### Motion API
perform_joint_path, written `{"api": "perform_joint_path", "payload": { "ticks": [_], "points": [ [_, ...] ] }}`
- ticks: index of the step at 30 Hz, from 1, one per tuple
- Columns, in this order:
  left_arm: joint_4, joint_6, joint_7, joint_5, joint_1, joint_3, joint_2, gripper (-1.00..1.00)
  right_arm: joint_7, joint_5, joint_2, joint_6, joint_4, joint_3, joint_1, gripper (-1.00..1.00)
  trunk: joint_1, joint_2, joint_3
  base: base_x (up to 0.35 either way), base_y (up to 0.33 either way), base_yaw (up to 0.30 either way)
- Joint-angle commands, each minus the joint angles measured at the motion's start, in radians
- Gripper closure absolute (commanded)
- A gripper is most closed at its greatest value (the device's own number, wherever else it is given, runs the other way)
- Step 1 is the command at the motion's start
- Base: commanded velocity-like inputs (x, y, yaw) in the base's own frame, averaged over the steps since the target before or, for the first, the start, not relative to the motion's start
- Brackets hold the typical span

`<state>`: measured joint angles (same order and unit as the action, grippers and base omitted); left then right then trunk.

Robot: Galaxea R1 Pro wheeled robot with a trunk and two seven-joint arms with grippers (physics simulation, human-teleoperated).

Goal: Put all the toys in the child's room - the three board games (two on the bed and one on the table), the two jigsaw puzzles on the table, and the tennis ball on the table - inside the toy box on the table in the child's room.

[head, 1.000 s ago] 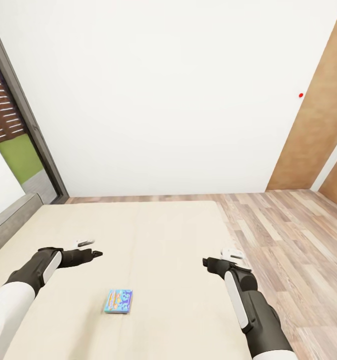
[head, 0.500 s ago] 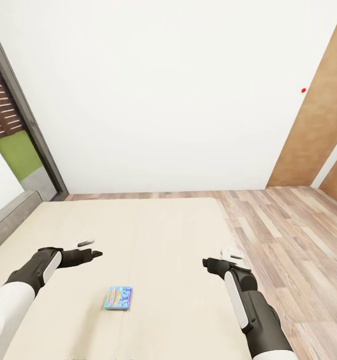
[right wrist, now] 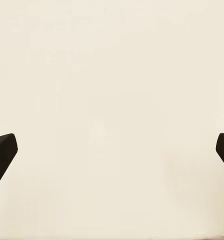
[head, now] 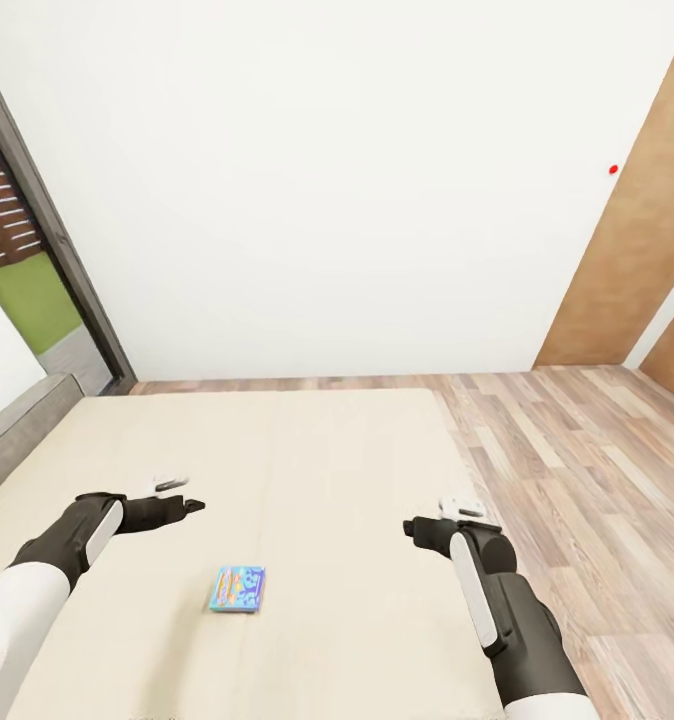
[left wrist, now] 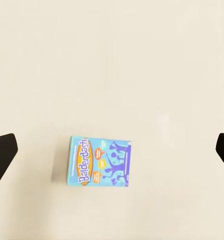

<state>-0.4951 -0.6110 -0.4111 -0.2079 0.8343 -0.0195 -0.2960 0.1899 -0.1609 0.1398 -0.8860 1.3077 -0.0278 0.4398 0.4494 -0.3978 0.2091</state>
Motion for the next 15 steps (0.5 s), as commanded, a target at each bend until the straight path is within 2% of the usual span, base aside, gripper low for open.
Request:
{"api": "perform_joint_path", "payload": {
  "ticks": [1, 10, 15],
  "points": [
    [-0.002, -0.008, -0.001, -0.004, 0.001, -0.002, 0.0, -1.0, 0.008, -0.011, 0.001, -0.01, 0.003, -0.001, 0.002, -1.0, 0.001, -0.002, 0.004, 0.0, 0.0, 0.0],
    [-0.003, -0.006, 0.005, -0.003, 0.006, -0.002, 0.002, -1.0, 0.009, -0.005, 0.005, -0.036, 0.008, 0.002, 0.008, -1.0, 0.001, -0.002, 0.019, 0.0, 0.0, 0.0],
    [-0.002, -0.002, 0.004, -0.003, 0.006, -0.001, 0.001, -1.0, 0.01, 0.001, 0.011, -0.039, 0.008, 0.03, 0.009, -1.0, 0.001, -0.002, 0.027, 0.0, 0.0, 0.0]
  ]
}}
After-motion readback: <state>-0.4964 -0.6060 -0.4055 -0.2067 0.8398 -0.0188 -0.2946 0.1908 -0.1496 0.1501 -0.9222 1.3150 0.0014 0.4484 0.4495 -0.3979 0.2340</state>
